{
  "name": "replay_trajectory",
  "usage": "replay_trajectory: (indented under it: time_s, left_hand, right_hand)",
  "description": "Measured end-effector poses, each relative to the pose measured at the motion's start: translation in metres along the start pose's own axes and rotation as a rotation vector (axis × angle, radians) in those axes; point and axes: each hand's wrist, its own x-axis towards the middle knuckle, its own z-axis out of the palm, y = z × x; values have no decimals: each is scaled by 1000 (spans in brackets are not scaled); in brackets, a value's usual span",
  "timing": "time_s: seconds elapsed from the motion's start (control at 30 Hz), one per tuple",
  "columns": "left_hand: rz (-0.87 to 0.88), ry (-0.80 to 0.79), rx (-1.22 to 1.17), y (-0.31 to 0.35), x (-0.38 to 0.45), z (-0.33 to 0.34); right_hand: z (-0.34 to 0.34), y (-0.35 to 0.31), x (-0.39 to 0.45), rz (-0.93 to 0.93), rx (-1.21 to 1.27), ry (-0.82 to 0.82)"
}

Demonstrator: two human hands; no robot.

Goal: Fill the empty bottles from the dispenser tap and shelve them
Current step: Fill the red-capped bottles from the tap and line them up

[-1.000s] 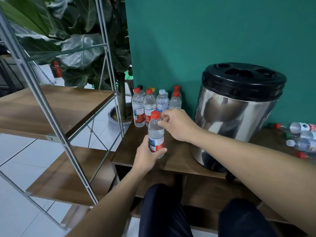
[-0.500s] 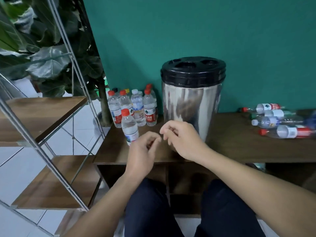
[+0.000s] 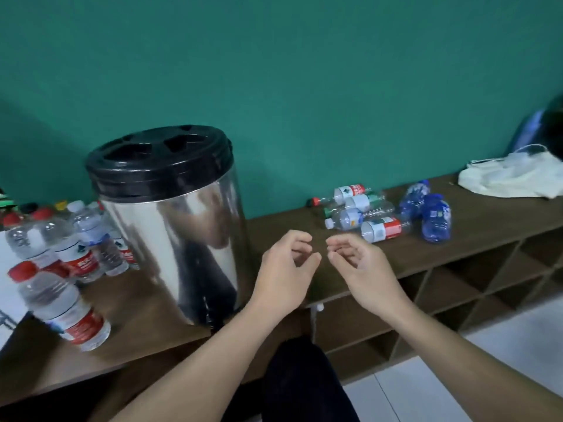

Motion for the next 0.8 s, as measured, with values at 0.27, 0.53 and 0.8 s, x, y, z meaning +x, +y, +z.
replay_trajectory:
  time_s: [0.27, 0.53, 0.8]
  left_hand:
    - [-239, -111, 15, -38, 82, 108]
    - [-342, -104, -191, -67, 126, 162]
    - [-369, 52, -297, -54, 103, 164]
  right_hand:
    - [-76, 91, 66, 17, -381, 46]
    - [-106, 156, 125, -71, -767, -161]
    - [-96, 167, 105, -212, -781, -72]
